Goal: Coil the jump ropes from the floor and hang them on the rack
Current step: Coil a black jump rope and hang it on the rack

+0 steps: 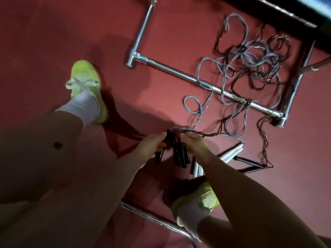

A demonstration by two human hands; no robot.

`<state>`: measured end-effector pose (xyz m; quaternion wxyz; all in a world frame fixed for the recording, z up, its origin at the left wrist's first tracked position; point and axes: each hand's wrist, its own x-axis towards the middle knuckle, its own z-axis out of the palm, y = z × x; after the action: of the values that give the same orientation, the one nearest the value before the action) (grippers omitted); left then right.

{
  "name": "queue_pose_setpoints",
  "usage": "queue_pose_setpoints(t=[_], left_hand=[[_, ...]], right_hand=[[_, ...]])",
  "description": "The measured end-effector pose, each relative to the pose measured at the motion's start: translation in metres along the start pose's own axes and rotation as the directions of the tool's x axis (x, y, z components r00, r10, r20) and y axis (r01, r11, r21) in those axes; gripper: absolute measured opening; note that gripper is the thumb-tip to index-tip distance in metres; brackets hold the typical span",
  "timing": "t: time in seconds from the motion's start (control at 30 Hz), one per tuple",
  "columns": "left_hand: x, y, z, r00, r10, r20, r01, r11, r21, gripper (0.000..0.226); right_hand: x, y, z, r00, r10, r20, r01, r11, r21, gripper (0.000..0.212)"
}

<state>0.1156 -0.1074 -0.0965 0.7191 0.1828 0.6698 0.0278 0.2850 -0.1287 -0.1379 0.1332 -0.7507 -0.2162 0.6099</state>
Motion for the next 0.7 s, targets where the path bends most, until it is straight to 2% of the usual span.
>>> queue_pose_setpoints(t=[0.1,0.23,0.33,0.43,0.6,0.7], left_hand=[[0.013,-0.014,-0.010,0.999,-0.043,-0.032,0.043,0.999,-0.023,0.034],[0.027,-0.026,-0.025,0.984,-0.126,-0.125,0.112,0.987,-0.113,0.037],[0.033,-0.025,-0.032,0.977,-0.103,-0.189,0.069,0.981,-0.179,0.028],[0.042,-0.024,-0.038,0.971,-0.034,-0.238,-0.023,0.972,-0.235,0.027],[0.040,-0.018,-0.035,0.966,0.045,-0.256,-0.105,0.969,-0.225,0.022],[0.035,-0.019,-0.031,0.963,0.109,-0.245,-0.157,0.971,-0.183,0.021]], right_hand=[[0.015,0.004,0.030,0.997,0.009,-0.078,-0.007,1.000,0.026,0.012],[0.037,0.003,0.063,0.972,-0.016,-0.234,-0.028,0.983,-0.181,0.032],[0.049,-0.002,0.077,0.964,-0.023,-0.266,-0.077,0.930,-0.359,0.039],[0.060,-0.010,0.082,0.959,0.018,-0.282,-0.133,0.911,-0.391,0.041],[0.061,-0.016,0.082,0.941,0.126,-0.314,-0.183,0.970,-0.160,0.024],[0.058,-0.020,0.083,0.949,0.258,-0.182,-0.233,0.961,0.147,0.014]])
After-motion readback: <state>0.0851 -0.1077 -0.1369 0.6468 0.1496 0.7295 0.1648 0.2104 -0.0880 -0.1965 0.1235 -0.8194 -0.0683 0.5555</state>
